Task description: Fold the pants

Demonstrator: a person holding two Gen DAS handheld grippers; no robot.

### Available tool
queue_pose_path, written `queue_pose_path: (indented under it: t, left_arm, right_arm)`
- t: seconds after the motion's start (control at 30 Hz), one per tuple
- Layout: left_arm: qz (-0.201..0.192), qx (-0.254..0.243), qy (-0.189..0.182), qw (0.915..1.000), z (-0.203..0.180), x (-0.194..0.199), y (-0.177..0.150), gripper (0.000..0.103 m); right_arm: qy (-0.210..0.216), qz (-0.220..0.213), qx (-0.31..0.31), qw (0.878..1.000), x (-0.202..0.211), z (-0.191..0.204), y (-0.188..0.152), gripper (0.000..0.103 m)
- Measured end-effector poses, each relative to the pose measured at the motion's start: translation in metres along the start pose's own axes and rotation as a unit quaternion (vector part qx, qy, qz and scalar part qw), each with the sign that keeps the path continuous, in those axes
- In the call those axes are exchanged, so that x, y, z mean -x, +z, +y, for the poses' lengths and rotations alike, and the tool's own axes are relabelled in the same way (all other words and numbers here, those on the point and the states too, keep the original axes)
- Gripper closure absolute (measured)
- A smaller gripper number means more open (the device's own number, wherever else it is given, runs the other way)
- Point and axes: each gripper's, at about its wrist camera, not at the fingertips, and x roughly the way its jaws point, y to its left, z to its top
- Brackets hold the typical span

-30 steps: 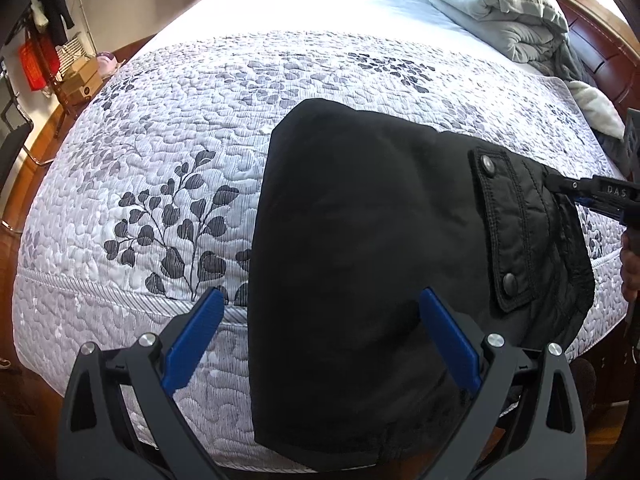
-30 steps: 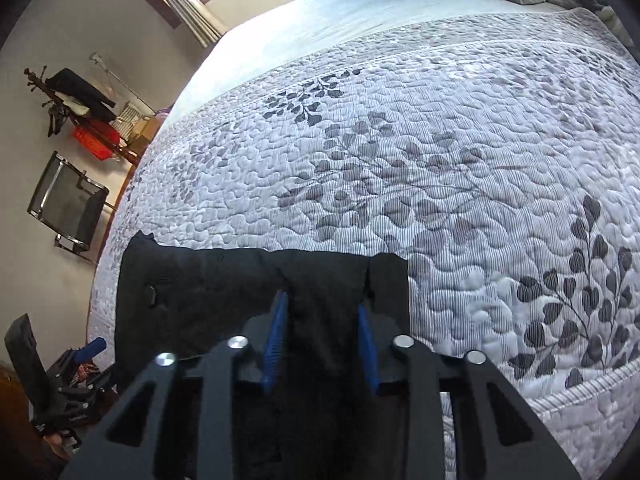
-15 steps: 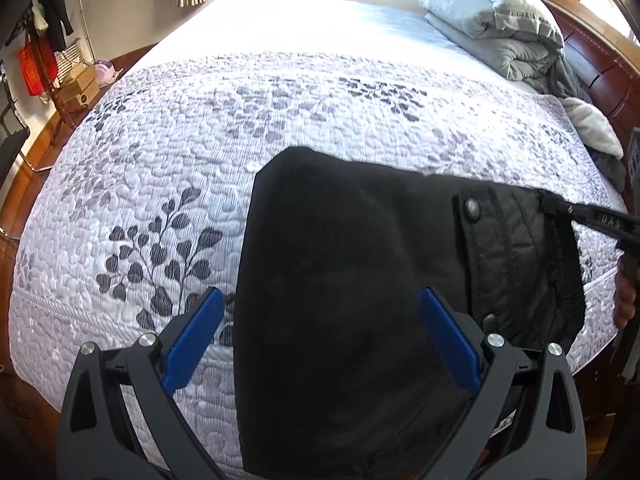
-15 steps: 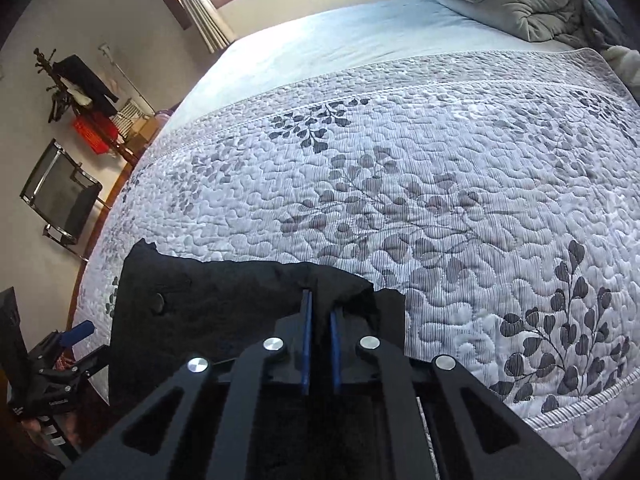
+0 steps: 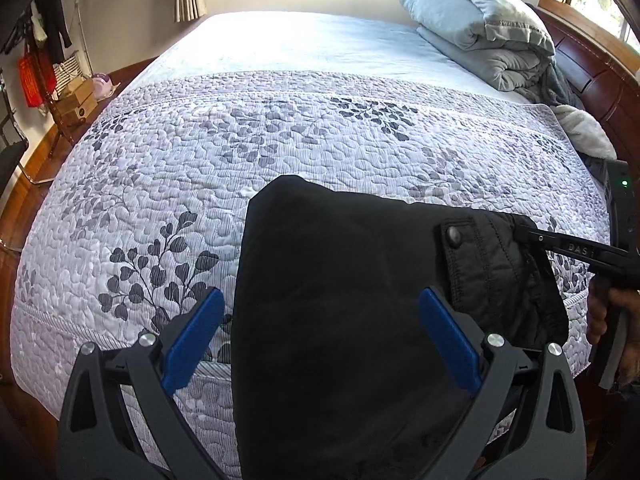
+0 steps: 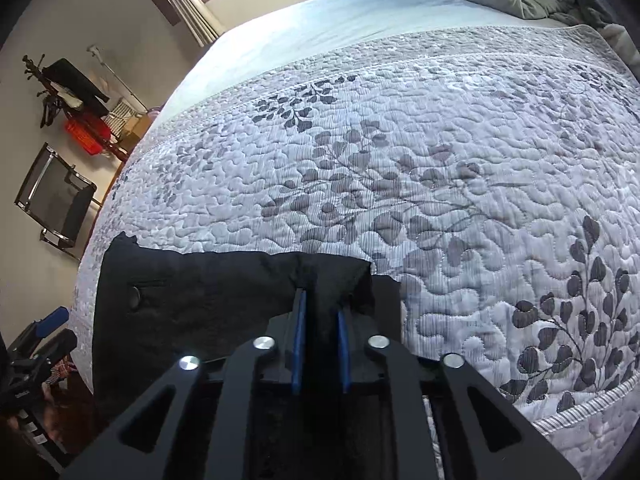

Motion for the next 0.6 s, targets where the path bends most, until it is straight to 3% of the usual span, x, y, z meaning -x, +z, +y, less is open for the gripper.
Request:
queue_pose_path:
  t: [0.3, 0.4, 0.6]
  left_arm:
    - [-0.003, -0.007, -0.002, 1.0, -0.002, 0.006, -0.005, 0.005]
    - [0.012, -0.006, 0.003, 0.9999, 0.004, 0.001, -0.011, 0.005]
    - [0.039, 0.017, 0.014, 0.999, 0.023, -0.01, -0.025, 0.005]
  right_arm:
    - [0.021, 0.001, -0.022, 1.0, 0.035, -0.009, -0.042, 0.07]
    - [0.036, 0.011, -0.032, 0.999, 0.039, -0.009, -0.061, 0.064]
    - [0.04, 0.014, -0.029, 0.999, 0.05, -0.004, -0.093, 0.063]
